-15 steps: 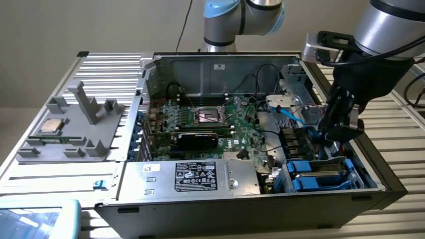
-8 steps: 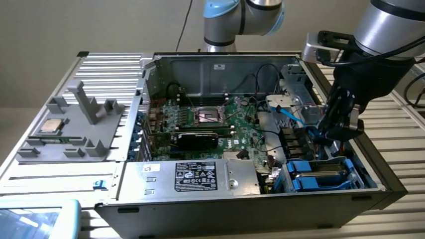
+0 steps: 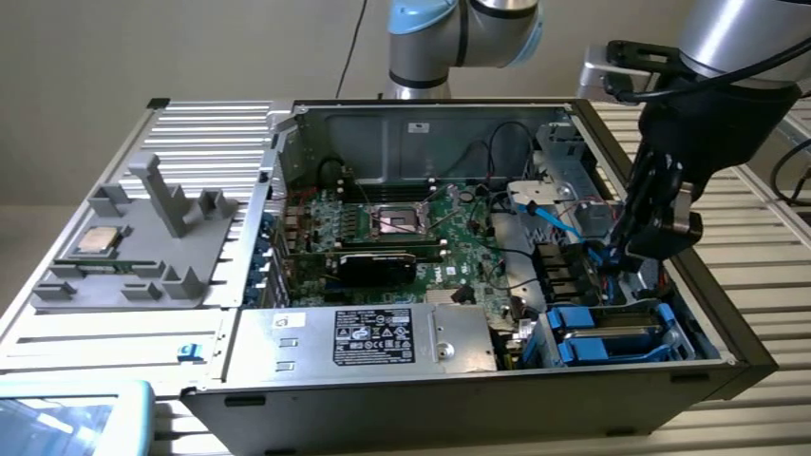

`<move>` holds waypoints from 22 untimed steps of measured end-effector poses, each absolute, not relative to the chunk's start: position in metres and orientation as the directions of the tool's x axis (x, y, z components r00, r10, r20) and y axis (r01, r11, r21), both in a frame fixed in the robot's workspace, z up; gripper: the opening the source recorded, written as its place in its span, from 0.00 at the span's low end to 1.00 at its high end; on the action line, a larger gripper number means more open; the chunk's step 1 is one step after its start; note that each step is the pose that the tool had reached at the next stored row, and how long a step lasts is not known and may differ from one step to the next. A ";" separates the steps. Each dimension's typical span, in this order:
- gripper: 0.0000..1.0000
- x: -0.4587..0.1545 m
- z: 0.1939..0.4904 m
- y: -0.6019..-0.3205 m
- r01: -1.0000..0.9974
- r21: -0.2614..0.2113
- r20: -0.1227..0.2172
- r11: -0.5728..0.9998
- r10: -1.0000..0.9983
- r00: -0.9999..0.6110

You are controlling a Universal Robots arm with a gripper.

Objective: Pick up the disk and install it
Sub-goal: 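Insert the disk into the insertion slot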

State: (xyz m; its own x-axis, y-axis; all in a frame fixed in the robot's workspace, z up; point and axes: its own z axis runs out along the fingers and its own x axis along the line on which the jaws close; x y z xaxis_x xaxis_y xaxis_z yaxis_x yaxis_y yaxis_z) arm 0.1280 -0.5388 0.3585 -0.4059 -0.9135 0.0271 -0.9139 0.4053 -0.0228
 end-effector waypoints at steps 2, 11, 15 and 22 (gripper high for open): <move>0.35 0.125 0.359 -0.539 -0.914 -0.027 0.037 0.405 -0.913 -0.406; 0.35 0.116 0.358 -0.539 -0.912 -0.074 0.097 0.404 -0.907 -0.410; 0.35 0.116 0.356 -0.539 -0.911 -0.080 0.097 0.404 -0.907 -0.410; 0.37 0.115 0.355 -0.539 -0.911 -0.080 0.097 0.404 -0.907 -0.410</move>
